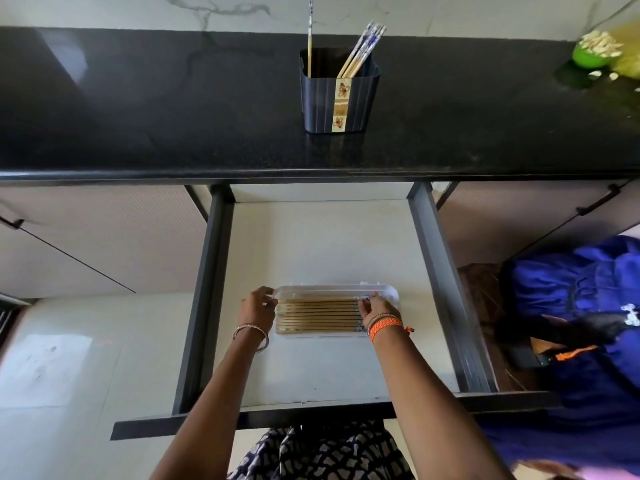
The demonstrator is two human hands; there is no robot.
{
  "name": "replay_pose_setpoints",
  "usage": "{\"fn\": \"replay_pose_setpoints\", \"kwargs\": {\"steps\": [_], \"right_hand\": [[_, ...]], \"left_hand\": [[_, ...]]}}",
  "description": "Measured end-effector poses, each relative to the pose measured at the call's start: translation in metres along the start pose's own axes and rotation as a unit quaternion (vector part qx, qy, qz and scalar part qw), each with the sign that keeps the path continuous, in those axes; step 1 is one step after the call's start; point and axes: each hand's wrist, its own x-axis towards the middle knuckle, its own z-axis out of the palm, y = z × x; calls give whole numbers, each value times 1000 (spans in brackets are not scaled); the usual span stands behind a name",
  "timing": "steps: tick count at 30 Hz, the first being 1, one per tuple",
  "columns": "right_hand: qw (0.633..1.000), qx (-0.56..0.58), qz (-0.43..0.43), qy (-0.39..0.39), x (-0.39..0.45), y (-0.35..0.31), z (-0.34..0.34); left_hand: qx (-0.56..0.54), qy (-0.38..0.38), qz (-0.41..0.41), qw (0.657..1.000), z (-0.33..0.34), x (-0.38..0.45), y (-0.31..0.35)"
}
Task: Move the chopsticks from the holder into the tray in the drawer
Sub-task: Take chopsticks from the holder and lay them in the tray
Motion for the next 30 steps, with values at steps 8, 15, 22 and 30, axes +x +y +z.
{"fn": "replay_pose_setpoints", "kwargs": {"steps": [8, 15, 22, 30], "right_hand": [[995, -96, 11, -33, 3, -4, 3], [985, -125, 34, -116, -17, -31, 26], [957, -149, -105, -227, -69, -122, 120], [846, -241, -448, -160, -75, -238, 245]], "left_hand": [[-11, 21, -2, 1000, 2, -4, 4], [-48, 40, 45, 997, -11, 11, 58], [-93, 77, 203, 972, -41, 43, 175], [-44, 152, 335, 929, -85, 118, 292]]}}
